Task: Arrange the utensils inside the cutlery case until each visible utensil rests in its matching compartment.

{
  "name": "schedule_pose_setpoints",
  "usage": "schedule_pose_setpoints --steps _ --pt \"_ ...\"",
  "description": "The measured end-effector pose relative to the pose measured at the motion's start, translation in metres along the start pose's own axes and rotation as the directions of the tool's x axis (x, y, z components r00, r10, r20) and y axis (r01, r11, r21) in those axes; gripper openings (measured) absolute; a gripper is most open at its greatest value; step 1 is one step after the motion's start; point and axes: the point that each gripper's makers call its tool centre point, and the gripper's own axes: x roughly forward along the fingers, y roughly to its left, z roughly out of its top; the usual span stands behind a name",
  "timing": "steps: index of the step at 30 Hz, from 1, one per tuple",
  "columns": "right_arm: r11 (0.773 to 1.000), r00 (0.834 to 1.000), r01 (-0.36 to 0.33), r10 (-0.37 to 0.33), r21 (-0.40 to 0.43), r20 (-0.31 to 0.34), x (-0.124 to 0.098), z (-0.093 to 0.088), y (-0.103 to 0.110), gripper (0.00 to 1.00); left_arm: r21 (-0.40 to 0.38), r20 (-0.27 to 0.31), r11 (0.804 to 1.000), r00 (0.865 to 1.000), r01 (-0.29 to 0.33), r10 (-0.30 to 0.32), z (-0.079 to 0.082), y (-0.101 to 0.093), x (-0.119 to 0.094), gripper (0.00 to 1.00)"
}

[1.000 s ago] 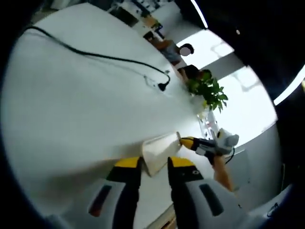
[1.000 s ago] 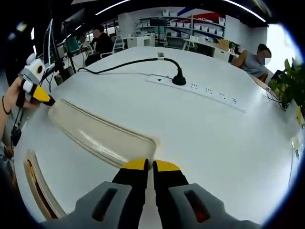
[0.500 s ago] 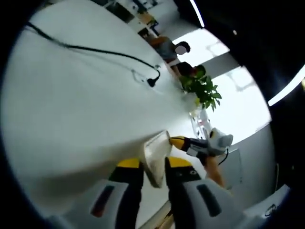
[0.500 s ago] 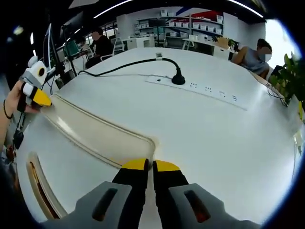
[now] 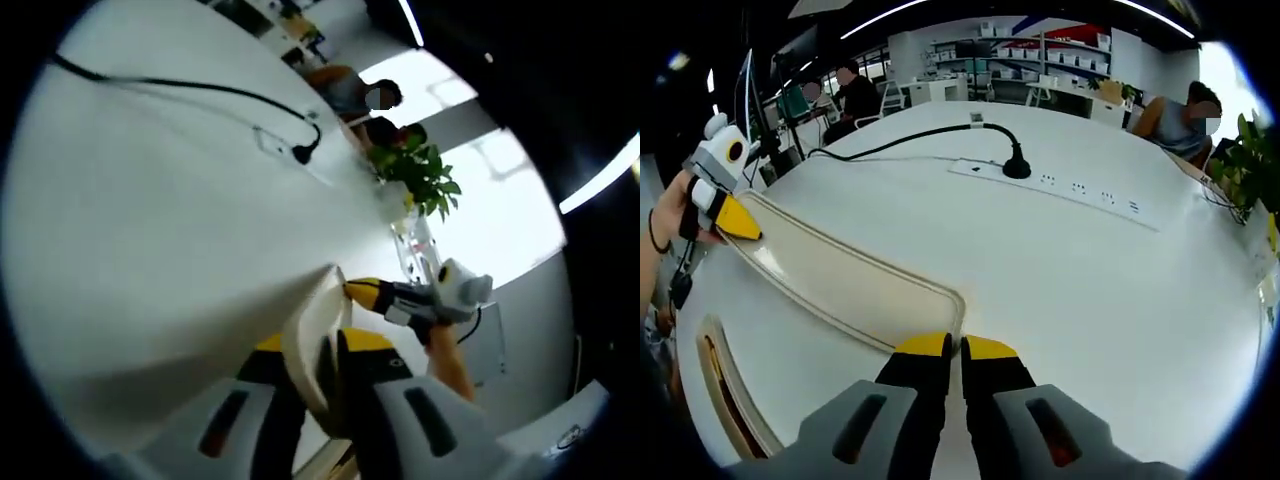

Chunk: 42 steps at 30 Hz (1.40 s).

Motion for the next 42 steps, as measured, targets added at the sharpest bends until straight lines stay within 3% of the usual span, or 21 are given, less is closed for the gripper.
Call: schedule_pose_setpoints --steps 6,8,13,19,22,26,29,31,36,40,42 --pt "1.000 1.000 -0.009 0.009 0.003 0.011 -0.001 0.000 0.000 0.02 -0.017 0.018 1.000 1.000 0.024 -0.024 0.000 -0.007 0.002 0.04" --pt "1.000 1.000 -0.003 0.003 -0.014 0.017 -0.003 0.000 0.000 0.03 -0.047 0.015 0.998 0.999 0.039 -0.039 -0.003 -0.011 0.002 0.03" --pt "0.998 0.999 0.021 -0.020 -0.058 0.027 -0.005 0.000 0.001 0.03 -0.034 0.011 0.998 0.999 0.045 -0.045 -0.004 -0.014 0.002 0.01" --pt "1.000 0.999 -0.007 0.008 -0.026 0.034 -0.006 -0.001 0.000 0.04 0.014 0.013 0.999 0.999 0.043 -0.043 -0.005 -0.016 0.001 0.01" --pt "0.998 0.998 -0.033 0.035 -0.052 0.049 -0.006 0.000 0.001 0.04 0.036 0.017 0.998 0.999 0.045 -0.045 -0.008 -0.018 0.001 0.01" --pt "0.996 0.996 -0.068 0.071 -0.058 0.048 -0.008 0.000 0.004 0.05 0.146 0.019 0.988 0.999 0.046 -0.050 -0.008 -0.020 -0.002 0.01" --pt "0.992 0.997 -0.049 0.056 -0.116 0.058 -0.011 -0.001 0.005 0.07 0.241 0.029 0.969 0.998 0.048 -0.057 -0.006 -0.022 -0.003 0.01" --pt "0.991 0.997 -0.048 0.056 -0.127 0.059 -0.012 -0.002 0.007 0.09 0.261 0.037 0.964 0.997 0.052 -0.064 -0.007 -0.024 -0.005 0.01" --pt "0.983 0.994 -0.028 0.046 -0.184 0.097 -0.025 0.004 0.006 0.12 0.370 0.047 0.926 0.994 0.073 -0.097 -0.006 -0.027 -0.010 0.01" --pt "0.978 0.990 -0.015 0.044 -0.210 0.134 -0.039 0.011 0.002 0.14 0.510 0.067 0.858 0.991 0.068 -0.119 -0.010 -0.032 -0.015 0.01" --pt "0.975 0.988 -0.008 0.043 -0.223 0.149 -0.045 0.013 0.001 0.16 0.590 0.069 0.805 0.989 0.063 -0.129 -0.014 -0.035 -0.016 0.01"
